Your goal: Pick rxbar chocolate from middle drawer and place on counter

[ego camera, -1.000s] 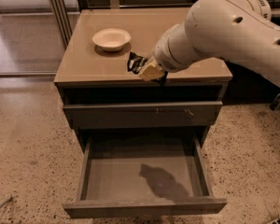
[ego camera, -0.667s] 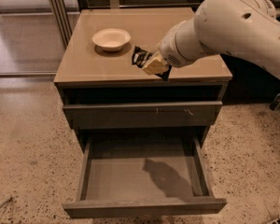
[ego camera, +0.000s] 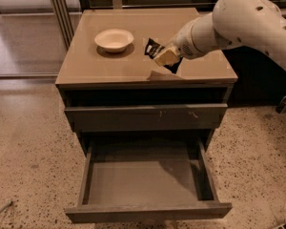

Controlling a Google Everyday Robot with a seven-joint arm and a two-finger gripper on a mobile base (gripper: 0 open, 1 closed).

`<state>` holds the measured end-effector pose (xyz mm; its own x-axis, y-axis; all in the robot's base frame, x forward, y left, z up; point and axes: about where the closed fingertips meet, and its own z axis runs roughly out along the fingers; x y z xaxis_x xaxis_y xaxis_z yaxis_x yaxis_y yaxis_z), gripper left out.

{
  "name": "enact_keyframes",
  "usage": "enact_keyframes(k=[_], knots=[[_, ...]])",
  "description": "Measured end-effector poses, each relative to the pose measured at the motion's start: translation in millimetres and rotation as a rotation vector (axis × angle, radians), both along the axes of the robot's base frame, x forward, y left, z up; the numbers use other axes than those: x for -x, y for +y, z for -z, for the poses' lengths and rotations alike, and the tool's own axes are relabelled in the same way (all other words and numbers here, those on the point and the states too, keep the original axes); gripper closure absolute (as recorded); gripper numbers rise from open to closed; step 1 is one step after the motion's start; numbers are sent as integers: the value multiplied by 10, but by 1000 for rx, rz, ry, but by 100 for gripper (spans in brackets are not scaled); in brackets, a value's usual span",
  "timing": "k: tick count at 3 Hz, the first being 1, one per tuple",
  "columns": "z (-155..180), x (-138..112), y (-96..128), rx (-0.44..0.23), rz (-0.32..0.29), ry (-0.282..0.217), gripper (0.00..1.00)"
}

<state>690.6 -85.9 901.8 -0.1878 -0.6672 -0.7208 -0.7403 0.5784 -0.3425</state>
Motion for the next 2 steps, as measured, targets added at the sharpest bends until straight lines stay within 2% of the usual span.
enact_keyframes(k=[2], knots=[[272, -422, -215, -111, 58, 89, 100]])
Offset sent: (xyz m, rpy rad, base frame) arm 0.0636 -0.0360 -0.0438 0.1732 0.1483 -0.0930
